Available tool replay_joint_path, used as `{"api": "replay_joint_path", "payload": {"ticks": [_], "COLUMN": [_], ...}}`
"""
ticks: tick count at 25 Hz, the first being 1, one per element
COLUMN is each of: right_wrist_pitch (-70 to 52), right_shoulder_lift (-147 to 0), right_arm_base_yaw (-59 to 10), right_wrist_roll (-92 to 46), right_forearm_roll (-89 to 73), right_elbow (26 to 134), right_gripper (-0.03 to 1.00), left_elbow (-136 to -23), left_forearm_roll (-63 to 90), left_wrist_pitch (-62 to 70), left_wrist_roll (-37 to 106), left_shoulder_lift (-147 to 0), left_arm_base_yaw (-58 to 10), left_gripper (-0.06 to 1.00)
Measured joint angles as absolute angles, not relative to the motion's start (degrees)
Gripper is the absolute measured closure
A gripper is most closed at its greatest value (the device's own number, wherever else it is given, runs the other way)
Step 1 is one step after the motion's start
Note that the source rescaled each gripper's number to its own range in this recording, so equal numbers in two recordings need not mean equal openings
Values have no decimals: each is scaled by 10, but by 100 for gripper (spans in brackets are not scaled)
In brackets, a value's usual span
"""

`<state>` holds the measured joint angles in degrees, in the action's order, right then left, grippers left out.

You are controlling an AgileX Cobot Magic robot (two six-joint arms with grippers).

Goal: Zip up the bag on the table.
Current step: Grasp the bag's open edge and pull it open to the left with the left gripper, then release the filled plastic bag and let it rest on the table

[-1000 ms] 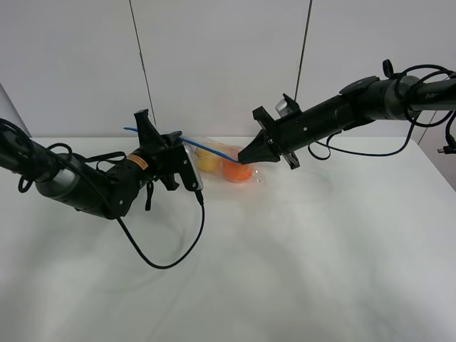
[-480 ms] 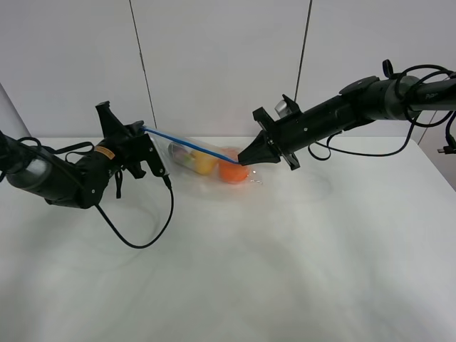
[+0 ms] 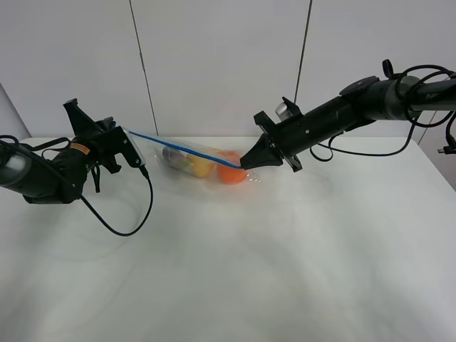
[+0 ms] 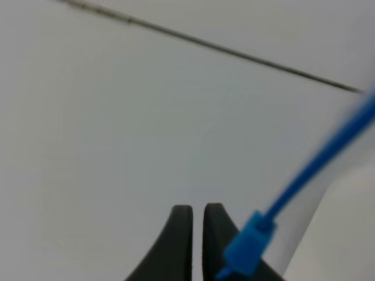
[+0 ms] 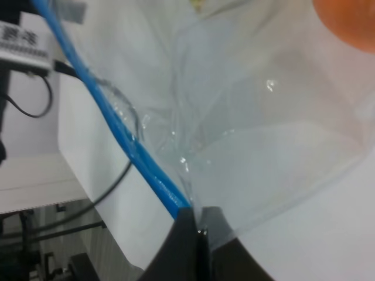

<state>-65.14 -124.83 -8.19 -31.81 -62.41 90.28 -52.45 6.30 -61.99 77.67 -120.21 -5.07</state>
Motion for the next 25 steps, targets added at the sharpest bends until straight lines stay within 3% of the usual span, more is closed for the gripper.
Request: {"api": "replay_joint_path", "payload": {"ticks": [3, 9, 11, 15, 25], "right_wrist_pitch": [-653, -653, -653, -653, -653], "right_shoulder_lift": [-1248, -1248, -1248, -1248, -1248], "right_arm_base_yaw": [-82, -82, -82, -82, -82], "right_wrist_roll": [-318, -318, -318, -318, -314], "right_forearm_roll": [-621, -621, -621, -621, -621], "right_elbow": [903, 903, 903, 903, 903], "right_gripper": [97, 97, 97, 97, 97], "left_elbow": [-525, -525, -525, -525, -525], "left_forearm_roll": [35, 16, 15, 15, 50], "left_wrist_pitch": [-620, -620, -620, -620, -603], "left_wrist_roll": [767, 671, 642, 584, 266], "left_shoulder_lift": [-1202, -1202, -1202, -1202, -1198], "left_arm_base_yaw": [-51, -40, -26, 5, 78], "left_gripper": [84, 27, 15, 8, 7]}}
